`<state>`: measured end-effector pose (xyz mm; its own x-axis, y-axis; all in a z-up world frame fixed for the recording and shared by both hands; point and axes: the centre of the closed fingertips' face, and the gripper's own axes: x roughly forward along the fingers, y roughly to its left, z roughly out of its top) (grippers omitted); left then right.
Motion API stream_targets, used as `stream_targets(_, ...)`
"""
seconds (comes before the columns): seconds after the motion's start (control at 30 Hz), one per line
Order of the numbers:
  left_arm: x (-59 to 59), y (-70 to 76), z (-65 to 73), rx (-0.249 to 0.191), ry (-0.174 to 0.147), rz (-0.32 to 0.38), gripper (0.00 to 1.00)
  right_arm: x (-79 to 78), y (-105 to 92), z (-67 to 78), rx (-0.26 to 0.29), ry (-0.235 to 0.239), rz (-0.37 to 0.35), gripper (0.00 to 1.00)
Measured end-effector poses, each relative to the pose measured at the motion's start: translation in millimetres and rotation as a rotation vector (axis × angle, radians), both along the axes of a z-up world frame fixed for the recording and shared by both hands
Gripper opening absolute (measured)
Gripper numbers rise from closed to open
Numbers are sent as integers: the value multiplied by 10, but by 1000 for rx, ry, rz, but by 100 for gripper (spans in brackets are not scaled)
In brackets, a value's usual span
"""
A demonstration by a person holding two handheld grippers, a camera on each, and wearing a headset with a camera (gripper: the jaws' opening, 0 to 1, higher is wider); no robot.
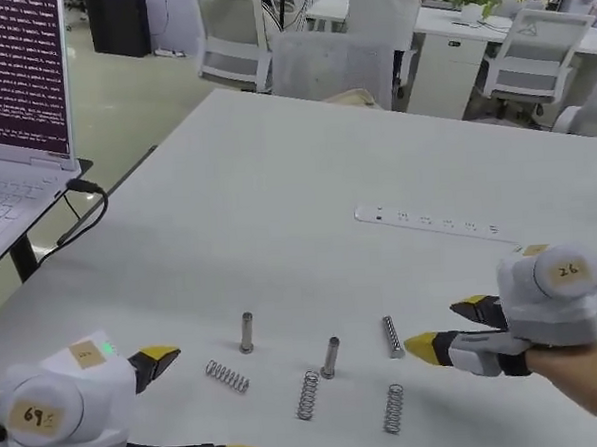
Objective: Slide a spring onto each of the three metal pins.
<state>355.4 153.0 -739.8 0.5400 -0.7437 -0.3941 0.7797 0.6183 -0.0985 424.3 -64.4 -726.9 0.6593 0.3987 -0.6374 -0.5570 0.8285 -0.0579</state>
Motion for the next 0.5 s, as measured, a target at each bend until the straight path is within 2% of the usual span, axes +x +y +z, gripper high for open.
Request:
stream_targets(0.2,-8,1,-7,-2,6,1,92,147,16,-14,-1,14,-26,44)
stream_targets(0.27,-7,3,-9,-1,6,1,92,183,17,-48,-17,27,-34,43)
stream_targets(0.5,-5,4,-18,-2,10,1,91,236,31,-151,-48,68,-40,37)
